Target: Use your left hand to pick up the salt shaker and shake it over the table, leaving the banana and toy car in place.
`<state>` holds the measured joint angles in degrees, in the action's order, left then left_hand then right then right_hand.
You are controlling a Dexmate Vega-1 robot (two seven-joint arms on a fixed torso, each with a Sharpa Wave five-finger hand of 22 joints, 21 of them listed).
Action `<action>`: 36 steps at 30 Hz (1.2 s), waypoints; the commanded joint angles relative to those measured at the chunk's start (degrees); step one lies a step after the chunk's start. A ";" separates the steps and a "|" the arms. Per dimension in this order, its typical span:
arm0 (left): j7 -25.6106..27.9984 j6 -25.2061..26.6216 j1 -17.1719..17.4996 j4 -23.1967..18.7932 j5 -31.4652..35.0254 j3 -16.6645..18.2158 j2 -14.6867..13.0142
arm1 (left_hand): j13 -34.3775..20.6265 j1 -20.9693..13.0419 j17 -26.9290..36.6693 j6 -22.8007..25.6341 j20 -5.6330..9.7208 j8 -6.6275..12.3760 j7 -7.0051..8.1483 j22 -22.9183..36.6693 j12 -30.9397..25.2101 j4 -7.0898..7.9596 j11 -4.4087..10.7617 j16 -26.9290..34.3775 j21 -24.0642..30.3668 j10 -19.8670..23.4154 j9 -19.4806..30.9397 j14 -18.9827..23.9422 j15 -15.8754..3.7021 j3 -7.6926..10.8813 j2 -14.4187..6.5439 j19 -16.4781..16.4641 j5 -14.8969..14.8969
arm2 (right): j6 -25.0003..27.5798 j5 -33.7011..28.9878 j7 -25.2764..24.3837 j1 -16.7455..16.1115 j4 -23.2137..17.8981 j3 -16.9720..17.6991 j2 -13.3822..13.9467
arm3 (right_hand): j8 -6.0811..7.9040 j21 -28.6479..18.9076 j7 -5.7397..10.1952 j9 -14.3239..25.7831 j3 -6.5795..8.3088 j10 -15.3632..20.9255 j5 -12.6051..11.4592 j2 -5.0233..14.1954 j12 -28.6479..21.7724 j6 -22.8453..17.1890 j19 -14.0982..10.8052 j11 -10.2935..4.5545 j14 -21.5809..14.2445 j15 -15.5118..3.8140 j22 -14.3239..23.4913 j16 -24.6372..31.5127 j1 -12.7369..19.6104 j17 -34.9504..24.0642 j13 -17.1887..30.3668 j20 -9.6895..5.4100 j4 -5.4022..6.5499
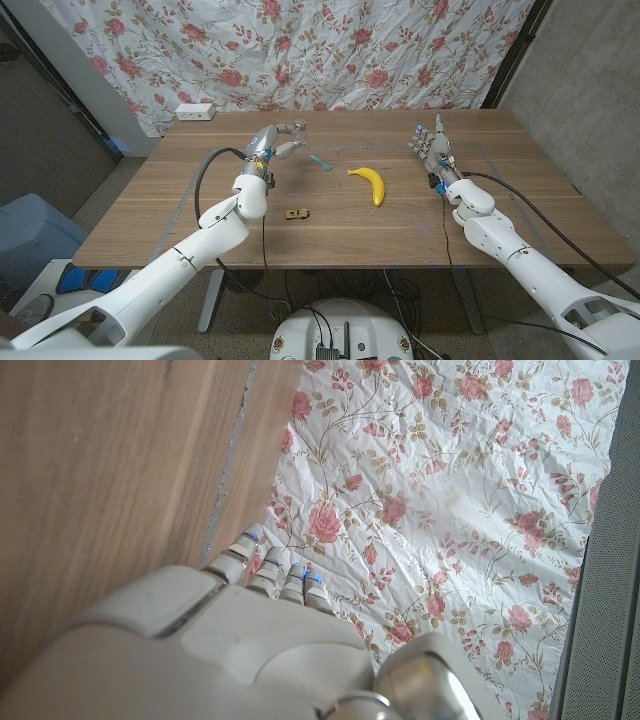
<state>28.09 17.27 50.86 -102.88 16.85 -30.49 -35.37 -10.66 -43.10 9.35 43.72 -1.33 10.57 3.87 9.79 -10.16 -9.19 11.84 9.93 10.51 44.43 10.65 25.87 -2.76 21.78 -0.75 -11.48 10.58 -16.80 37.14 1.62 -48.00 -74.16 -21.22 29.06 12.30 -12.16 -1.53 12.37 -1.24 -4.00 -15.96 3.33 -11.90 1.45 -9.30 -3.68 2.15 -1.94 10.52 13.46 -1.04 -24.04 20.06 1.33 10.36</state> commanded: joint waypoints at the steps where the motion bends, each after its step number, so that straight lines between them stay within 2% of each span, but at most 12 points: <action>1: -2.05 0.07 1.56 -0.11 -7.54 2.21 -1.09 | -0.02 0.00 0.16 -1.36 -0.32 -0.21 0.01 0.04 0.16 -0.04 0.02 -0.25 -0.19 -1.23 0.05 -1.28 -5.27 0.39 -0.62 0.96 0.05 | 0.02 0.00 0.01 0.01 0.01 0.00 0.00 | 0.21 -0.35 -0.52 0.21 -0.08 -0.38 -0.41 5.84 -0.40 0.01 -0.29 -0.04 0.30 -1.93 0.30 0.24 -0.02 -0.29 0.20 -0.06 0.32; 16: -2.36 -4.43 2.03 3.13 -12.86 2.58 -2.00 | 0.15 0.87 0.16 -5.08 -0.78 -0.46 0.26 0.02 0.35 -0.06 0.30 -0.17 -0.27 -5.71 -0.06 -4.59 -4.13 0.33 -1.11 3.45 -0.03 | 0.03 0.00 0.00 0.00 -0.02 0.00 0.01 | 0.20 -0.36 -0.55 0.21 -0.08 -0.36 -0.40 5.85 -0.40 0.02 -0.30 -0.05 0.34 -1.96 0.30 0.23 -0.03 -0.29 0.20 -0.06 0.32; 36: -1.40 -10.14 2.47 7.58 -14.56 2.01 -2.44 | 0.23 1.06 0.15 -6.28 -0.93 -0.33 0.50 0.00 0.12 -0.19 0.43 -0.04 -0.24 -6.87 -0.15 -5.58 -4.33 0.40 -1.32 4.49 -0.03 | 0.03 0.00 -0.01 0.00 -0.02 0.00 0.01 | 0.21 -0.36 -0.50 0.21 -0.08 -0.39 -0.40 5.84 -0.39 0.01 -0.30 -0.02 0.34 -1.91 0.30 0.23 -0.02 -0.29 0.20 -0.08 0.32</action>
<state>26.02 10.40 52.97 -98.04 3.46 -28.24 -37.55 -10.39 -42.22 9.36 37.82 -2.16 10.19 4.31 9.59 -9.93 -9.20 12.42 9.93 10.52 37.87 10.39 20.76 -2.36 21.77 -1.67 -7.17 10.58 -16.77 37.14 1.62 -48.00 -74.17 -21.22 29.07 12.30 -12.16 -1.53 12.37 -1.24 -4.00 -15.96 3.33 -11.90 1.45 -9.30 -3.68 2.15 -1.94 10.52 13.46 -1.04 -24.04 20.06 1.33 10.36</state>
